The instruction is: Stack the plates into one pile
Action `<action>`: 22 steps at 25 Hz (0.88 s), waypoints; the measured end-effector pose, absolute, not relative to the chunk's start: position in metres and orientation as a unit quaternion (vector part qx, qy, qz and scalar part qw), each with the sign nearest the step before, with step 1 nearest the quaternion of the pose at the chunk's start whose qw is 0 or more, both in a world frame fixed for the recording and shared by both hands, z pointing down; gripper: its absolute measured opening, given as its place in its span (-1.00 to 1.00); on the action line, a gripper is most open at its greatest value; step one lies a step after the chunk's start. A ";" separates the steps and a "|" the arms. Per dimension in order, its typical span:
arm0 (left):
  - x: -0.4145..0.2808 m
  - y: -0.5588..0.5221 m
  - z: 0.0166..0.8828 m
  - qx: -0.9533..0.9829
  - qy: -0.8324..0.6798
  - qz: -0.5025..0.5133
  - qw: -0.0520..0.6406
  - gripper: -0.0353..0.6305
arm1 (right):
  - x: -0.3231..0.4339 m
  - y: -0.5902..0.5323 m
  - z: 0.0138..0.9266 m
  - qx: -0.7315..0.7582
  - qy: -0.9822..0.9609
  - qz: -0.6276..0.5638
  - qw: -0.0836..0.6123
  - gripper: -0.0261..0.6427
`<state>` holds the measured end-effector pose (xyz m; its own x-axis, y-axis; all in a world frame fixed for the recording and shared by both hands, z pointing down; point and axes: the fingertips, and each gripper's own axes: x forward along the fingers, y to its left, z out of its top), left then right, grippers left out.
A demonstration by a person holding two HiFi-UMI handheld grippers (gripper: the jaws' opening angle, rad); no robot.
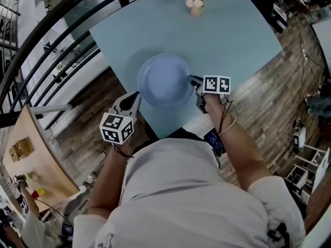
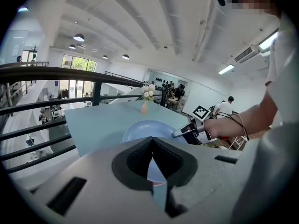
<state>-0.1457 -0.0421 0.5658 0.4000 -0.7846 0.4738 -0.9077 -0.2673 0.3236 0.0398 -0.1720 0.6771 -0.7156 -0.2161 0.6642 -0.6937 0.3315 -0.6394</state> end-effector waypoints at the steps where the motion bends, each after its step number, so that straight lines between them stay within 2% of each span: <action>1: -0.146 -0.044 0.567 0.787 -0.538 0.110 0.282 -0.88 | 0.040 -0.173 0.680 0.290 -0.779 0.500 0.242 -0.83; 22: -0.161 -0.059 0.586 0.752 -0.574 0.098 0.309 -0.88 | 0.026 -0.191 0.718 0.263 -0.772 0.497 0.297 -0.74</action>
